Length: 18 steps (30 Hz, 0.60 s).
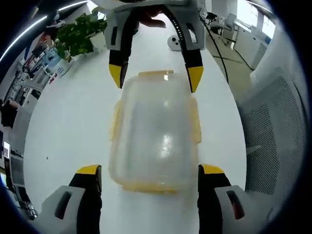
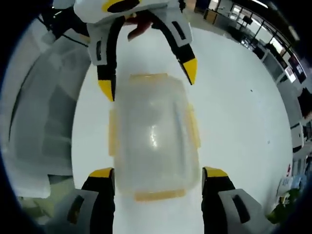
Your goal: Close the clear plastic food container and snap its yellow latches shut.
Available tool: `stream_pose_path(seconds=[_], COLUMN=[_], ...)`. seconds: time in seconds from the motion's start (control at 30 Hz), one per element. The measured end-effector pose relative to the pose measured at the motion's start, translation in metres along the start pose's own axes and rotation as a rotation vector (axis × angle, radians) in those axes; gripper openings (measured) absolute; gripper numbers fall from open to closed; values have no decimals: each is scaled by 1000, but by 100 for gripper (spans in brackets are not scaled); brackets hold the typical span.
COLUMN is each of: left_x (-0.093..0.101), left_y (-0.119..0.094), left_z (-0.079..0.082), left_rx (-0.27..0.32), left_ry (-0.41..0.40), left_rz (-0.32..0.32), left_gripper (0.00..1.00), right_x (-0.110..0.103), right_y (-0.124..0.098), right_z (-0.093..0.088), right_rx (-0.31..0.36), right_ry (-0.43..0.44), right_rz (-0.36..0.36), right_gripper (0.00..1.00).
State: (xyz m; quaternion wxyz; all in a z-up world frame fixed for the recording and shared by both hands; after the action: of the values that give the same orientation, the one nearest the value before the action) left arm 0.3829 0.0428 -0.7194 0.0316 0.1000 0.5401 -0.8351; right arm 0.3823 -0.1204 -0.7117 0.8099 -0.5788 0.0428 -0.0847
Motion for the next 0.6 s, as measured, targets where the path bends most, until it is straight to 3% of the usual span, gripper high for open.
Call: stream_pose_path(seconds=[0.6], left_x=[1], left_y=[15], left_z=[-4], left_rx=[-26], left_ry=[-12], left_rz=[-52], left_gripper=[84], right_x=[1], right_y=[5], right_z=[-2], right_rx=[5], right_ry=[-23], right_rz=[20], right_gripper=[74])
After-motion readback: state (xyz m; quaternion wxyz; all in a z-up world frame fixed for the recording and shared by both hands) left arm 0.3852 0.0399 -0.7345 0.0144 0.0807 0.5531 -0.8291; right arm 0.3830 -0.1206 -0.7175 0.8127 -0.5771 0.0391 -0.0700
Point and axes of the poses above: the point that each gripper's makers call its tool centre point, and the gripper's own axes: y roughly forward along the fingers, x roughly to its right, z roughly out of its top, the point moved 10 cm from there along -y, roughly backward along the fingers, and after that the axes turned 5 degrees about y, right-handed, at the moved point
